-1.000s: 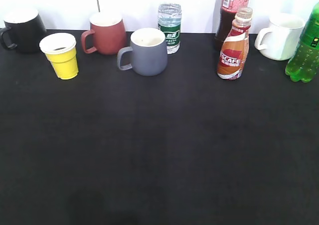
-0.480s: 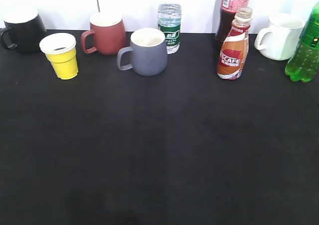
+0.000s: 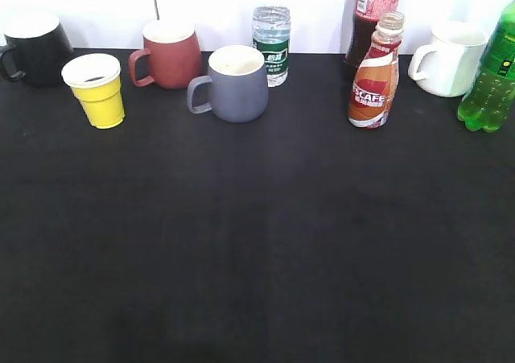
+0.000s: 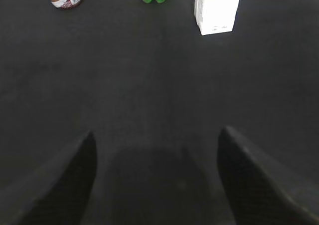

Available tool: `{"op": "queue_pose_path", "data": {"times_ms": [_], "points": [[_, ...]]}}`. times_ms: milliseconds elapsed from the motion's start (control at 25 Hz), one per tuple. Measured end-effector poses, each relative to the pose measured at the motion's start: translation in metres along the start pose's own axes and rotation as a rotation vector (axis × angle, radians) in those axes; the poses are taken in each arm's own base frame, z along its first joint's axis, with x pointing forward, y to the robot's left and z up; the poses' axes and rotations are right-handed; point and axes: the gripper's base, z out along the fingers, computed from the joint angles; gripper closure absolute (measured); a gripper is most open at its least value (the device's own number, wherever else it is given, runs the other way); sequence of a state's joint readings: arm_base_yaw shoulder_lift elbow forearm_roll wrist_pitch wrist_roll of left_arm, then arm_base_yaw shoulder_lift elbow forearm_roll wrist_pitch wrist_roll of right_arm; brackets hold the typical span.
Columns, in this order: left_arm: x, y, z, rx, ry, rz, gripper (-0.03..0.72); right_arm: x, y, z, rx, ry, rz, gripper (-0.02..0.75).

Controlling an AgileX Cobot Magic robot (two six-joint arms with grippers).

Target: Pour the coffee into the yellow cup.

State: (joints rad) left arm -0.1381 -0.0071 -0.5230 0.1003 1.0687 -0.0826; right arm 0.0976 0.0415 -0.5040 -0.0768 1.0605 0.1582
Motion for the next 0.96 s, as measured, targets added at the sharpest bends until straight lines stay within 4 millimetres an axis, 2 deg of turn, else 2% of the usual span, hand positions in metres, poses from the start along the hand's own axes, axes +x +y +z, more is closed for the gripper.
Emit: {"op": "queue_pose_path", "data": {"times_ms": [360,960], "points": [[0.0006,-0.0008,-0.0005,-0.088,0.0,-0.041,0.449,0.0038,-0.0007,-0.0066,0.007,-0.054,0.012,0.15],[0.0006,-0.0008,-0.0005,-0.088,0.0,-0.041,0.449,0.0036,-0.0007,-0.0066,0.007,-0.055,0.012,0.15]]}}
